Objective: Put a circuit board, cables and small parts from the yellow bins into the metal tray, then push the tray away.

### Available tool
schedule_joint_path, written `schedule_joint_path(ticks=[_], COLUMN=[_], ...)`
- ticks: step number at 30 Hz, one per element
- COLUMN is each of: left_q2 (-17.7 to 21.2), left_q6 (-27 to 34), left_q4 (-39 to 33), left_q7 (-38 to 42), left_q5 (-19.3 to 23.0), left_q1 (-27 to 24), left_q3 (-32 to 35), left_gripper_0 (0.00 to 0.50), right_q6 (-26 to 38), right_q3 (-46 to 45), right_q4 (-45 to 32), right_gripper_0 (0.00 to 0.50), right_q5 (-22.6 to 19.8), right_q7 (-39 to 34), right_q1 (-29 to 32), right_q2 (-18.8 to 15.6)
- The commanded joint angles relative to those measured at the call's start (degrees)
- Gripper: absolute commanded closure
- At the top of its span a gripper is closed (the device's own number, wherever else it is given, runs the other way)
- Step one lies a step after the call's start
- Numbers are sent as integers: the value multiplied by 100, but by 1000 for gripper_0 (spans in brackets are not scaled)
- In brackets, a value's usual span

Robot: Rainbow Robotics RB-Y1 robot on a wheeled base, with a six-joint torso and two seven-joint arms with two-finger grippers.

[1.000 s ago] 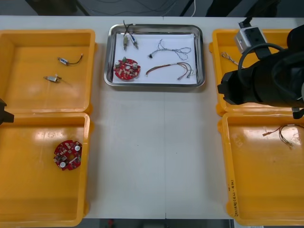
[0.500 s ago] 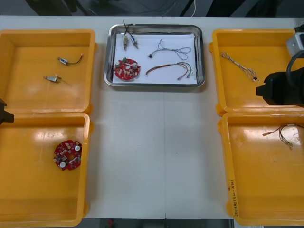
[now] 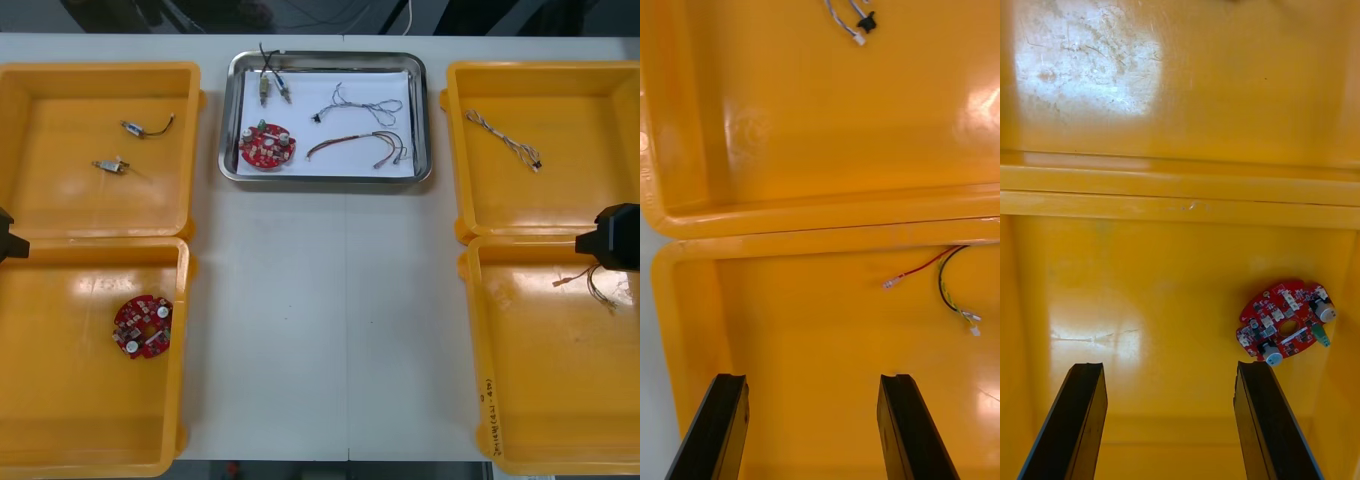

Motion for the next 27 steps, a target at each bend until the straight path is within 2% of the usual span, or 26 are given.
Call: schedule_joint_path(ticks=[1, 4, 9, 18, 27], left_q2=[-50, -50, -50, -50, -50], left_q6=[36, 36, 36, 36, 36], left_q4=[-143, -143, -143, -143, -143], left_q7=[-710, -710, -710, -710, -710], left_q5=[-48, -48, -48, -48, -48], left_q1=[88, 88, 88, 88, 88], left_q3=[173, 173, 173, 173, 173], left_gripper_0=[0, 0, 0, 0, 0], right_q6=[17, 17, 17, 17, 17], right_q3=[-296, -322, -366, -384, -366], right_q4=[72, 221, 687, 1153, 1153], right_gripper_0=[0, 0, 0, 0, 0], right_q5=[-36, -72, -406, -423, -309], right_q7=[419, 507, 612, 735, 797], right_q1=[88, 88, 88, 88, 79], right_q2=[-406, -608, -889, -907, -907])
